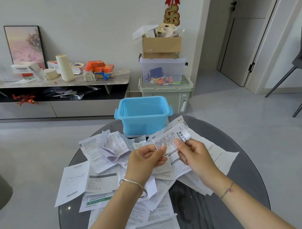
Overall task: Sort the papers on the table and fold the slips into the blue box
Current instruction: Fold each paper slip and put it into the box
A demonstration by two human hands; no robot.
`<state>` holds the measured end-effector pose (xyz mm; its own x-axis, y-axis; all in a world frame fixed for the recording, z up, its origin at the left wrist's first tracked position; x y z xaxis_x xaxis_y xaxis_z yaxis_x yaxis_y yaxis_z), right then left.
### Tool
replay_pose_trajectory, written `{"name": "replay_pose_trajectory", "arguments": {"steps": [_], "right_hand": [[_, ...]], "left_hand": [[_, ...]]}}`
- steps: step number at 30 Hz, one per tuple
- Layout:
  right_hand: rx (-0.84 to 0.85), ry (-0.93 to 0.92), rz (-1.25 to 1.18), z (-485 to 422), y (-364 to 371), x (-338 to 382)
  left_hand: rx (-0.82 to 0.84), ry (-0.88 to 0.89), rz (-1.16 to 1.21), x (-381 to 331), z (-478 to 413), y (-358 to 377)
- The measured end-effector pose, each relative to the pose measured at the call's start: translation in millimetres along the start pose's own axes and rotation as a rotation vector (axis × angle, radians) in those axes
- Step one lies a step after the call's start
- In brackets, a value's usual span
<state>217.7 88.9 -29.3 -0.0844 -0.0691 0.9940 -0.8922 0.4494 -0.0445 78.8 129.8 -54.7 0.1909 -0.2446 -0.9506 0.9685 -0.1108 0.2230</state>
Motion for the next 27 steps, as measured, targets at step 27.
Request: {"name": "replay_pose_trajectory", "arguments": {"steps": [27], "right_hand": [[-0.13, -0.137, 0.042, 2.4, 3.1, -2.8]], "left_hand": [[-0.022, -0.016, 0.068, 8.9, -9.8, -3.6]]}}
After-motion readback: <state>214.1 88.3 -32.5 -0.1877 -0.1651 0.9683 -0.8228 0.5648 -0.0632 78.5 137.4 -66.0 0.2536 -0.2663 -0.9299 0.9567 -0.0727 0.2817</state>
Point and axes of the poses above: each hand's wrist, its own z-axis away from the middle knuckle, its own y-axis out of the palm, x = y × z, the point moved 10 cm from there along -z, towards the middle knuckle, and after that the axes turned 10 degrees about -x, right-handed, at the moved point
